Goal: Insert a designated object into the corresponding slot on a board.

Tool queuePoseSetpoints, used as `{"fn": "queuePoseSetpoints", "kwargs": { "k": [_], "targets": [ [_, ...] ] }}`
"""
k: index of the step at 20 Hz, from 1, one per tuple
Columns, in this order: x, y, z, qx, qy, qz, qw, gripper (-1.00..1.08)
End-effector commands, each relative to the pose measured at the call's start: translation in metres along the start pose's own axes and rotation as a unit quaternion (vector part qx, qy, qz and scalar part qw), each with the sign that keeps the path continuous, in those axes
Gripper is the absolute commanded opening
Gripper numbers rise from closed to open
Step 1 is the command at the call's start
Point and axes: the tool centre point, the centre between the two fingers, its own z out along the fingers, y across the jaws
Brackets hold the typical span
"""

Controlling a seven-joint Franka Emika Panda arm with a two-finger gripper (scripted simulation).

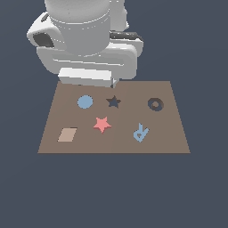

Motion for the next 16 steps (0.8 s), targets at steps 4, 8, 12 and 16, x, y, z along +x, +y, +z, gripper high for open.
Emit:
{"fn": "queuePoseSetpoints", "kwargs": {
  "k": [4, 8, 12, 16],
  "targets": [
    [0.000, 0.000, 0.001, 0.000, 0.000, -0.003, 1.0000, 1.00],
    [0.002, 0.001, 0.003, 0.000, 0.000, -0.016, 0.9999, 1.00],
    [0.005, 0.002, 0.008, 0.000, 0.001, -0.040, 0.9992, 1.00],
    [0.009, 0.003, 0.015, 0.000, 0.001, -0.076, 0.9971, 1.00]
  ]
}}
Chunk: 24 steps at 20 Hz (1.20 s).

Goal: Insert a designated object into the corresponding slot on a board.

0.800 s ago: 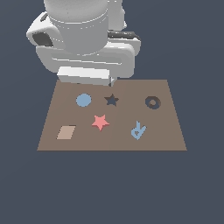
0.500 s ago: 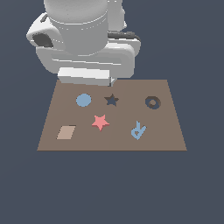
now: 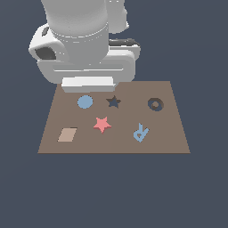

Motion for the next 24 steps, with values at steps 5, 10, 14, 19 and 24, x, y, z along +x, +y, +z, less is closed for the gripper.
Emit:
{"fn": "queuePoseSetpoints", "kwargs": {
  "k": [5, 10, 14, 19, 24],
  "targets": [
    [0.009, 0.003, 0.015, 0.000, 0.001, -0.075, 0.9972, 1.00],
    [0.020, 0.004, 0.032, 0.000, 0.002, -0.155, 0.9879, 1.00],
    [0.030, 0.003, 0.048, 0.000, 0.003, -0.232, 0.9727, 1.00],
    [0.042, 0.000, 0.066, -0.001, 0.004, -0.318, 0.9481, 1.00],
    [0.051, -0.004, 0.080, -0.001, 0.005, -0.386, 0.9227, 1.00]
  ]
}}
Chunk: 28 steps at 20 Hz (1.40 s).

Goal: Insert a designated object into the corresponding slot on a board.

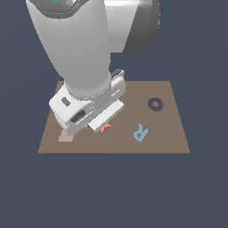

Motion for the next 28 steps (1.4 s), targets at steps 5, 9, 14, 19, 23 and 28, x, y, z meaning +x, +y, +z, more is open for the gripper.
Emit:
{"fn": "queuePoseSetpoints", "kwargs": {
  "k": [5, 9, 14, 19, 23, 28],
  "targets": [
    [0.010, 0.002, 0.015, -0.001, 0.001, -0.076, 0.9971, 1.00],
    [0.014, 0.003, 0.021, -0.001, 0.001, -0.106, 0.9944, 1.00],
    [0.017, 0.003, 0.025, -0.001, 0.001, -0.124, 0.9922, 1.00],
    [0.017, 0.002, 0.025, -0.001, 0.001, -0.124, 0.9922, 1.00],
    [0.017, 0.002, 0.028, -0.001, 0.001, -0.124, 0.9922, 1.00],
    [0.017, 0.002, 0.043, -0.001, 0.001, -0.124, 0.9922, 1.00]
  ]
}}
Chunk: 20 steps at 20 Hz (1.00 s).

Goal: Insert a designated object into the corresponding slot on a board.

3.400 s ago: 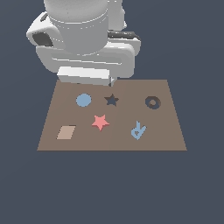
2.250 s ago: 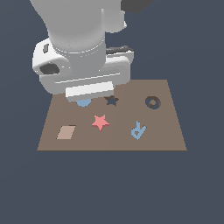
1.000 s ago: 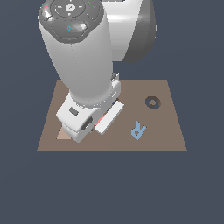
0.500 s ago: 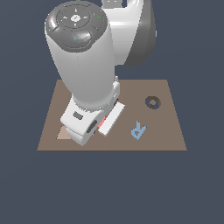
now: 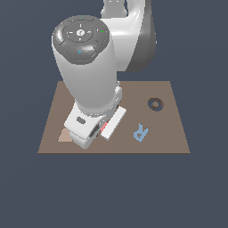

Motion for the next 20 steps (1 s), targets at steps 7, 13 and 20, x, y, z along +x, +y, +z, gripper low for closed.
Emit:
{"fn": "queuePoseSetpoints", "kwargs": {
  "k": [7, 13, 20],
  "targets": [
    [-0.0001, -0.0001, 0.0057, 0.000, 0.000, 0.000, 1.0000, -1.00],
    [0.0006, -0.0002, 0.0051, 0.000, 0.000, 0.000, 1.0000, -1.00],
    [0.0003, -0.0004, 0.0024, 0.000, 0.000, -0.002, 1.0000, -1.00]
  ]
}}
